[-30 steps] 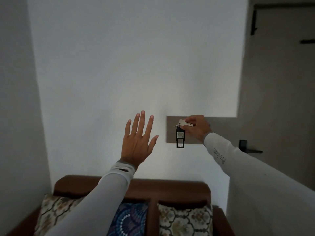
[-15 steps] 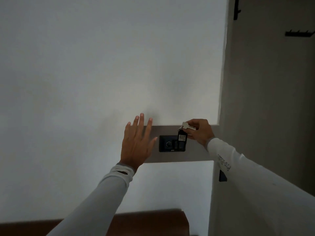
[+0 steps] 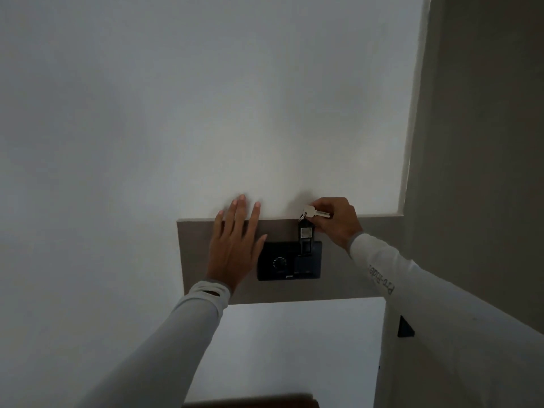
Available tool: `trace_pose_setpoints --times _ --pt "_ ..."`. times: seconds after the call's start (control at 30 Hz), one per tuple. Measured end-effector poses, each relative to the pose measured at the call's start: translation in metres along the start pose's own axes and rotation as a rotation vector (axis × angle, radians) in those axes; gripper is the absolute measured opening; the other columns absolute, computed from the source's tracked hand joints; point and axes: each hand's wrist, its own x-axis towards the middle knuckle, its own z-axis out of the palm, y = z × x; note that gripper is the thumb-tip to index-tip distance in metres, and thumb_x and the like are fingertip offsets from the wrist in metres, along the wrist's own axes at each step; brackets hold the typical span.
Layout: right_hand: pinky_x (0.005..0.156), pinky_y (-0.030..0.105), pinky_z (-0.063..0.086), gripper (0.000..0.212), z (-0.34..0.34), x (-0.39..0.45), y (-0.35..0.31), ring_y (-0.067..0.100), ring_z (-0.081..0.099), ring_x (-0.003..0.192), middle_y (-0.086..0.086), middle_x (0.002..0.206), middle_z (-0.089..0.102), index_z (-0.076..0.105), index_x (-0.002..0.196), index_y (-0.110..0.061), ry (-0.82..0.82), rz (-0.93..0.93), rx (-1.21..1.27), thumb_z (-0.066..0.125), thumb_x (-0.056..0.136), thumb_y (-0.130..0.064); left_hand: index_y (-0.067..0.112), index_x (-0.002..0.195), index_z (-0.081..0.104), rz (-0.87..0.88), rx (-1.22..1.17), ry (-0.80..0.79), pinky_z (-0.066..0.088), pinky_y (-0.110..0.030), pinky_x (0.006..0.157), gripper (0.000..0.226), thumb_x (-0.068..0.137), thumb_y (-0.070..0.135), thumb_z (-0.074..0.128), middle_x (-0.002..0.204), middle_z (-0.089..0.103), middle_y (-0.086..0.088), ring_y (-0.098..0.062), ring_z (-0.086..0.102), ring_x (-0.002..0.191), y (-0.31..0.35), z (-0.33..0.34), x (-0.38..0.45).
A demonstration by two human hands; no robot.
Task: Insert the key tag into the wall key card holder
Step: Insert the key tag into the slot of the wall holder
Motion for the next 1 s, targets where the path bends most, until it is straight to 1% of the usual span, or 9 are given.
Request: trace_pose_setpoints --times 0.1,0.2,0.33,0.47,0.53,0.6,0.73,0.9,1.0 --pt "0.072 0.004 0.048 0.024 0.005 0.004 0.012 0.015 0.066 0.089 0.016 0.101 0.075 0.073 0.100 -0.002 0.011 -0.040 -0.024 0.076 0.077 -0.007 0.009 0.162 0.031 0.005 0.014 0.010 0.036 -0.063 0.122 0.065 0.108 0.044 0.042 0.168 0.030 -0.028 -0.044 0.032 0.155 0.001 0.023 -0.002" --pt "0.067 0.000 0.044 0.023 0.009 0.007 0.019 0.014 0.066 0.087 0.014 0.100 0.075 0.074 0.100 -0.003 0.017 -0.064 -0.047 0.076 0.078 -0.011 0.010 0.163 0.028 -0.004 0.017 0.036 0.033 -0.064 0.123 0.064 0.109 0.043 0.040 0.169 0.028 -0.028 -0.043 0.028 0.156 0.000 0.034 -0.001" --pt "0.075 0.012 0.048 0.023 0.013 0.009 0.022 0.020 0.068 0.092 0.015 0.102 0.072 0.074 0.099 -0.006 -0.016 -0.096 -0.123 0.076 0.079 -0.019 0.012 0.164 0.024 0.015 0.035 0.054 0.032 -0.063 0.124 0.063 0.110 0.041 0.039 0.170 0.025 -0.026 -0.041 0.025 0.158 -0.008 0.038 -0.003" --pt "0.079 0.032 0.057 0.012 0.013 0.006 0.020 0.017 0.066 0.076 0.010 0.088 0.075 0.076 0.089 -0.010 -0.002 -0.189 -0.201 0.076 0.077 -0.011 0.013 0.164 0.022 0.025 0.048 0.044 0.033 -0.063 0.124 0.063 0.110 0.039 0.039 0.171 0.024 -0.025 -0.041 0.025 0.158 -0.012 0.038 -0.005" --pt "0.080 0.037 0.058 0.013 0.011 0.004 0.022 0.021 0.069 0.077 0.010 0.085 0.077 0.076 0.088 -0.013 -0.033 -0.222 -0.296 0.072 0.076 -0.010 0.012 0.164 0.023 0.023 0.040 0.039 0.033 -0.063 0.124 0.064 0.109 0.038 0.041 0.171 0.025 -0.026 -0.042 0.025 0.158 -0.011 0.036 -0.005" --pt "0.080 0.038 0.058 0.014 0.010 0.000 0.026 0.024 0.071 0.080 0.011 0.086 0.078 0.077 0.089 -0.015 -0.076 -0.209 -0.368 0.072 0.076 -0.012 0.012 0.164 0.023 0.017 0.041 0.028 0.033 -0.063 0.124 0.064 0.109 0.038 0.043 0.171 0.024 -0.026 -0.042 0.025 0.158 -0.010 0.034 -0.005" --pt "0.079 0.040 0.058 0.014 0.010 -0.008 0.033 0.022 0.072 0.082 0.008 0.086 0.078 0.074 0.094 -0.018 -0.080 -0.195 -0.304 0.071 0.080 -0.014 0.012 0.164 0.022 0.021 0.040 0.005 0.033 -0.063 0.124 0.064 0.109 0.039 0.042 0.171 0.023 -0.025 -0.042 0.024 0.158 -0.010 0.032 -0.005" --pt "0.086 0.040 0.054 0.024 0.011 -0.013 0.032 0.026 0.070 0.095 0.006 0.102 0.077 0.071 0.110 -0.019 -0.134 -0.292 -0.433 0.062 0.087 -0.022 0.012 0.164 0.022 0.010 0.053 -0.025 0.032 -0.063 0.124 0.065 0.110 0.041 0.040 0.171 0.023 -0.025 -0.042 0.023 0.158 -0.008 0.029 -0.005" --pt "0.085 0.043 0.053 0.023 0.010 -0.011 0.027 0.028 0.068 0.094 0.008 0.102 0.076 0.074 0.104 -0.016 -0.106 -0.347 -0.449 0.059 0.091 -0.027 0.012 0.164 0.025 0.007 0.048 -0.031 0.033 -0.064 0.124 0.065 0.109 0.041 0.043 0.171 0.024 -0.026 -0.043 0.024 0.158 -0.007 0.027 -0.005"
